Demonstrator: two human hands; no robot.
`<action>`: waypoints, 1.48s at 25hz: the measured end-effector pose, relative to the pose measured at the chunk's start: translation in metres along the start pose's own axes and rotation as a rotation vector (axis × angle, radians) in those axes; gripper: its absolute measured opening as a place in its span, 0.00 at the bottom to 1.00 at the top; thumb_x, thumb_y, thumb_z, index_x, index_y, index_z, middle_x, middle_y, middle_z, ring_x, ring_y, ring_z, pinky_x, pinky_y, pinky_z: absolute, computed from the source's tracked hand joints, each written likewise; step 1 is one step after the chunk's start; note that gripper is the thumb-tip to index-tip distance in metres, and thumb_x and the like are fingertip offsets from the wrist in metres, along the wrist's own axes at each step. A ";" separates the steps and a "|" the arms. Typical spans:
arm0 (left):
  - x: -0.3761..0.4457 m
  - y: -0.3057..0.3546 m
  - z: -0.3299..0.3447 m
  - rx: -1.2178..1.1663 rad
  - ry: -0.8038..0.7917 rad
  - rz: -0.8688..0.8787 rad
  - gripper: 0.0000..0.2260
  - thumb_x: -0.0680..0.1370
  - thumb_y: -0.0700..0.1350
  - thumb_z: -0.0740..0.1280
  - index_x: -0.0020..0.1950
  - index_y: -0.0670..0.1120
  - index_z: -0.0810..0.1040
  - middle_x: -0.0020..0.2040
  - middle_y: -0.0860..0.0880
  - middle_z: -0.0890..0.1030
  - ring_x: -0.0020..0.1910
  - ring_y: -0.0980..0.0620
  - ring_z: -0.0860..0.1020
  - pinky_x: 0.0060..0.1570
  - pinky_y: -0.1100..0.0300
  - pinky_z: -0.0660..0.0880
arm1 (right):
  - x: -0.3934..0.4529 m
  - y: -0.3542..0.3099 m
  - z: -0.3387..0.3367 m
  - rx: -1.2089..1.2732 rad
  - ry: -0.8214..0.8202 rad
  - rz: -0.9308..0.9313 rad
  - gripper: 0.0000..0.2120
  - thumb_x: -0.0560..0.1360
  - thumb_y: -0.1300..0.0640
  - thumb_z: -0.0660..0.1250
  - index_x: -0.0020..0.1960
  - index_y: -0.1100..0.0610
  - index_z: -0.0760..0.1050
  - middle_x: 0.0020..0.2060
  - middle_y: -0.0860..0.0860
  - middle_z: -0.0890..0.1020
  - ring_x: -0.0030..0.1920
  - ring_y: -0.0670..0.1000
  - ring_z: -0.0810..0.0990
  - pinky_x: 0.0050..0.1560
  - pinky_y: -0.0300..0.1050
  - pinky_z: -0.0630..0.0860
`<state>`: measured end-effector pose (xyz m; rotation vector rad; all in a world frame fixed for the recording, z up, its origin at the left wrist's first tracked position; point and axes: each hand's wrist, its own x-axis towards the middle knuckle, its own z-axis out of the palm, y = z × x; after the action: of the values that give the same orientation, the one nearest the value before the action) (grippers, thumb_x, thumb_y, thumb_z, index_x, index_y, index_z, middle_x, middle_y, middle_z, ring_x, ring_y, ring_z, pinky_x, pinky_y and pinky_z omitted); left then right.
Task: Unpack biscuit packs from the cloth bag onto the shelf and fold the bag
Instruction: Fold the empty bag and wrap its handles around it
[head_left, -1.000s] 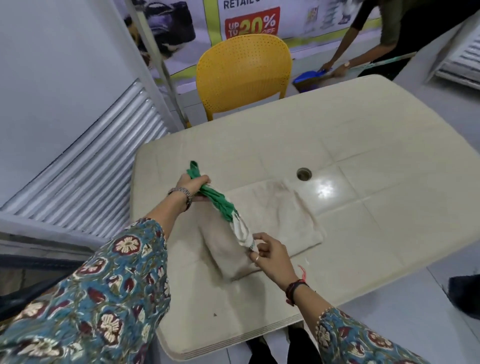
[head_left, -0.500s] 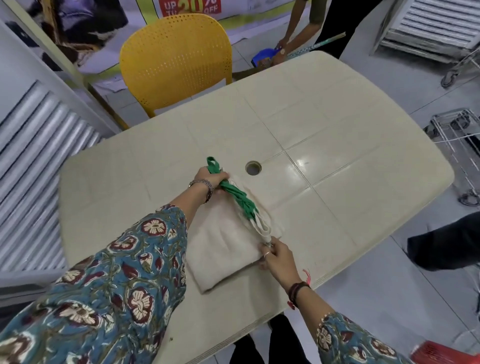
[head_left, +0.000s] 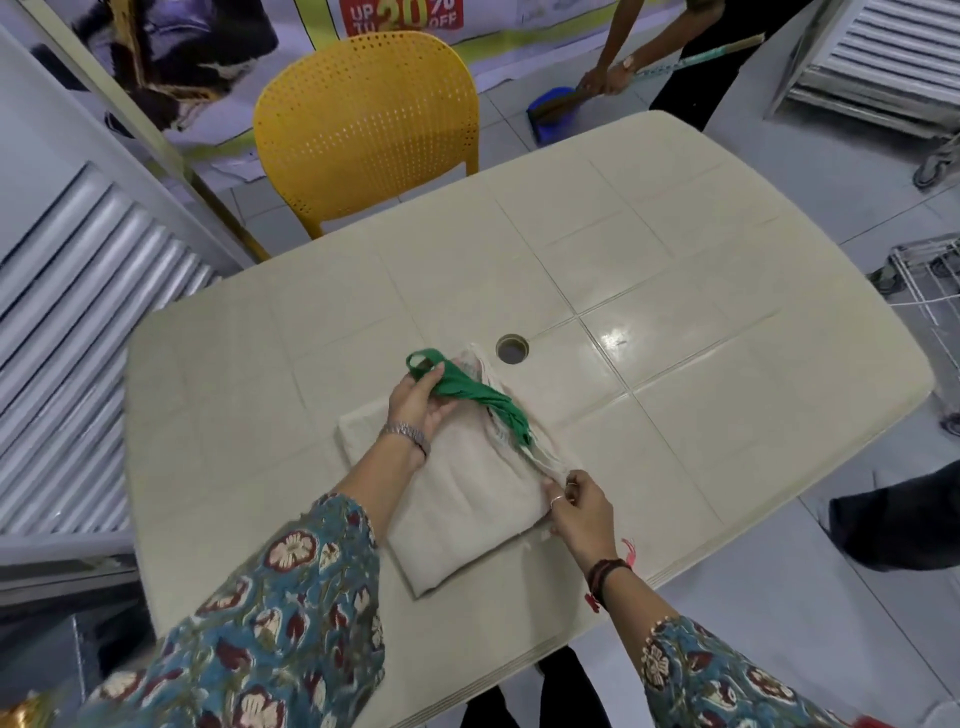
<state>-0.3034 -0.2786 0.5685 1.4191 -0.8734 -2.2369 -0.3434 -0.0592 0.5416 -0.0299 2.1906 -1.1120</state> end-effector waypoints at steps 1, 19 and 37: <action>-0.006 -0.013 -0.009 -0.045 0.049 -0.008 0.05 0.76 0.38 0.65 0.51 0.44 0.75 0.50 0.46 0.81 0.49 0.49 0.79 0.54 0.54 0.77 | 0.000 0.000 0.001 -0.031 0.023 -0.030 0.06 0.75 0.55 0.67 0.47 0.56 0.71 0.35 0.49 0.74 0.36 0.50 0.74 0.35 0.37 0.70; -0.052 -0.059 -0.101 0.143 0.524 -0.055 0.23 0.74 0.45 0.68 0.67 0.43 0.69 0.62 0.44 0.78 0.59 0.45 0.77 0.63 0.47 0.72 | 0.060 -0.057 0.018 -0.179 -0.247 0.004 0.31 0.68 0.35 0.68 0.61 0.57 0.73 0.55 0.52 0.80 0.56 0.55 0.77 0.53 0.46 0.72; 0.031 -0.035 -0.003 0.537 0.501 0.293 0.25 0.73 0.39 0.68 0.68 0.40 0.65 0.65 0.40 0.72 0.61 0.43 0.73 0.61 0.52 0.71 | 0.168 -0.125 -0.024 -0.414 -0.003 -0.450 0.25 0.71 0.48 0.71 0.63 0.59 0.71 0.59 0.55 0.77 0.58 0.55 0.75 0.57 0.48 0.72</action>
<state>-0.3128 -0.2716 0.5234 1.8176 -1.4386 -1.3861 -0.5209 -0.1728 0.5485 -0.7337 2.4415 -0.8544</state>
